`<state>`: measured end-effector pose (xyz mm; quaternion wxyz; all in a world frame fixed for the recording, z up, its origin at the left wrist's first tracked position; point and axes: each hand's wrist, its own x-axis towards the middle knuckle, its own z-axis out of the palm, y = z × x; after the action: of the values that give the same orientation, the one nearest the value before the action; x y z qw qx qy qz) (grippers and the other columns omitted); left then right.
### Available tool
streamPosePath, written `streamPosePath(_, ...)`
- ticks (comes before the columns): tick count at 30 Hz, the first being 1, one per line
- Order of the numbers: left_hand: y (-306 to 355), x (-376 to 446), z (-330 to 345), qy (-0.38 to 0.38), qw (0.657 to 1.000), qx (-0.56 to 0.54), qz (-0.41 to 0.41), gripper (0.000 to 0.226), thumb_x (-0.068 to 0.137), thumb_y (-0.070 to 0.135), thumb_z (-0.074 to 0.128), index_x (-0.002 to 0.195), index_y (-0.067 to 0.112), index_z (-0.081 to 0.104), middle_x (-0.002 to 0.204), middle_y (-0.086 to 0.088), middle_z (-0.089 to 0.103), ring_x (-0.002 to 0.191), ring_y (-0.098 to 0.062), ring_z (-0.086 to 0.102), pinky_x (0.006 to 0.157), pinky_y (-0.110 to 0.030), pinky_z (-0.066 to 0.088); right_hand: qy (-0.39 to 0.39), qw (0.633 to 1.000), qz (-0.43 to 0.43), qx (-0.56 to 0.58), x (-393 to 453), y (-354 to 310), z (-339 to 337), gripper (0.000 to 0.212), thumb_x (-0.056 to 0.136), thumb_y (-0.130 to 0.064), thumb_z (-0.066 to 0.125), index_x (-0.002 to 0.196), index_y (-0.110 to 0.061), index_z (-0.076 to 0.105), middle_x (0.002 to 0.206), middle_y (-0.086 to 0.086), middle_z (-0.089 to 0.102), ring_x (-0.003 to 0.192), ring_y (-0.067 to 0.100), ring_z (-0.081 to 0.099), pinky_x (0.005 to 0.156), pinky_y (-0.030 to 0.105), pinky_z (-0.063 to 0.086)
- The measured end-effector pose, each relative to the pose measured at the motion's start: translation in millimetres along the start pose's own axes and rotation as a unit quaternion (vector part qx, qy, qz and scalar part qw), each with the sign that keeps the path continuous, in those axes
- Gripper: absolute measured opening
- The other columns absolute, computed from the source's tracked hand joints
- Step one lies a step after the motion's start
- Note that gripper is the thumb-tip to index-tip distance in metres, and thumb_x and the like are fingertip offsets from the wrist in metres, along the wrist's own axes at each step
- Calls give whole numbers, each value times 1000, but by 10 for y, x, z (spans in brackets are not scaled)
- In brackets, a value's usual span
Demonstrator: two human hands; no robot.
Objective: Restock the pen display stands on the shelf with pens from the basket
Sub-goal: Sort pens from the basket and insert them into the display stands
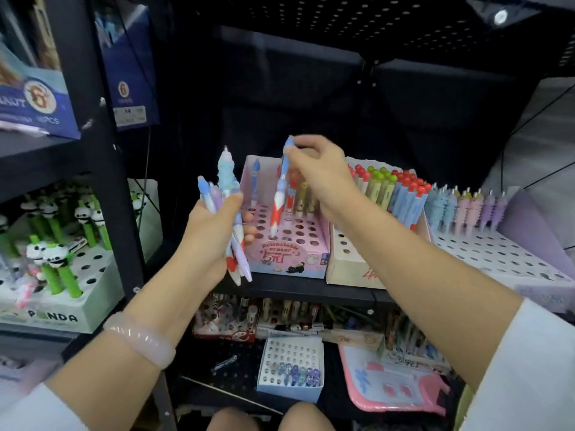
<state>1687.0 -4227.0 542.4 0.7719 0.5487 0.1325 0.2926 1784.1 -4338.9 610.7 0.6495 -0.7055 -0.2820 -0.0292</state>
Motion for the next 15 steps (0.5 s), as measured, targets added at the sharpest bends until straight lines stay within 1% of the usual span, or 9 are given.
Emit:
streamPosePath(2, 4, 70, -63, -7, 1000, -4, -24, 4, 93, 10, 50, 93, 7, 52, 53, 1, 59, 38, -8, 52, 39, -18, 43, 21, 999, -26, -41, 221, -12, 30, 14, 90, -19, 60, 103, -15, 61, 85, -1, 66, 81, 12, 64, 81, 28, 54)
streamPosePath(3, 2, 100, -94, -13, 999, -11, -33, 3, 93, 7, 49, 92, 6, 51, 51, 1, 59, 39, -8, 52, 39, -18, 43, 27, 997, -33, -60, 319, -6, 50, 13, 90, -19, 60, 102, -14, 61, 87, 1, 67, 87, 14, 65, 86, 31, 54)
streamPosePath(4, -5, 125, -126, -17, 999, -17, -44, 5, 92, 6, 48, 89, 6, 52, 51, 2, 60, 40, -8, 52, 40, -18, 43, 31, 995, -42, -80, 405, 8, 70, 7, 90, -18, 59, 97, -16, 60, 86, 2, 68, 90, 14, 66, 87, 31, 53)
streamPosePath(5, -15, 150, -157, -19, 998, -23, -55, 8, 92, 6, 49, 85, 5, 52, 50, 2, 60, 41, -9, 53, 40, -18, 43, 35, 993, -53, -98, 484, 25, 94, 2, 90, -17, 59, 89, -18, 58, 83, 0, 69, 89, 13, 65, 85, 27, 53)
streamPosePath(7, -35, 180, -212, -16, 997, -37, -73, 14, 93, 9, 50, 80, 5, 54, 51, 1, 62, 42, -9, 55, 41, -18, 44, 41, 988, -72, -134, 614, 83, 141, 15, 90, -15, 58, 79, -22, 52, 78, -5, 66, 83, 7, 63, 76, 19, 51)
streamPosePath(9, -47, 197, -261, -15, 996, -44, -81, 14, 94, 13, 51, 82, 7, 56, 54, 1, 65, 43, -9, 57, 41, -18, 45, 35, 977, -81, -194, 690, 160, 172, 11, 91, -17, 58, 83, -19, 50, 71, -12, 59, 72, 0, 57, 67, 19, 48)
streamPosePath(10, -52, 203, -285, -15, 995, -44, -83, 13, 94, 13, 51, 83, 8, 56, 54, 1, 66, 43, -8, 58, 41, -18, 45, 28, 970, -86, -224, 714, 210, 180, 8, 91, -18, 58, 88, -18, 50, 70, -14, 57, 69, -1, 54, 66, 20, 47)
streamPosePath(12, -59, 210, -324, -15, 995, -49, -85, 12, 94, 13, 51, 83, 9, 55, 53, 2, 65, 41, -8, 57, 40, -18, 45, 19, 962, -90, -256, 746, 304, 177, 7, 90, -19, 58, 90, -19, 50, 73, -12, 57, 69, 0, 53, 64, 19, 46)
streamPosePath(15, -81, 216, -349, -13, 995, -45, -85, 12, 94, 13, 51, 83, 9, 54, 53, 2, 65, 41, -7, 56, 41, -18, 45, 15, 960, -86, -267, 779, 353, 166, 8, 90, -21, 58, 91, -21, 50, 73, -10, 58, 69, 3, 55, 61, 18, 44)
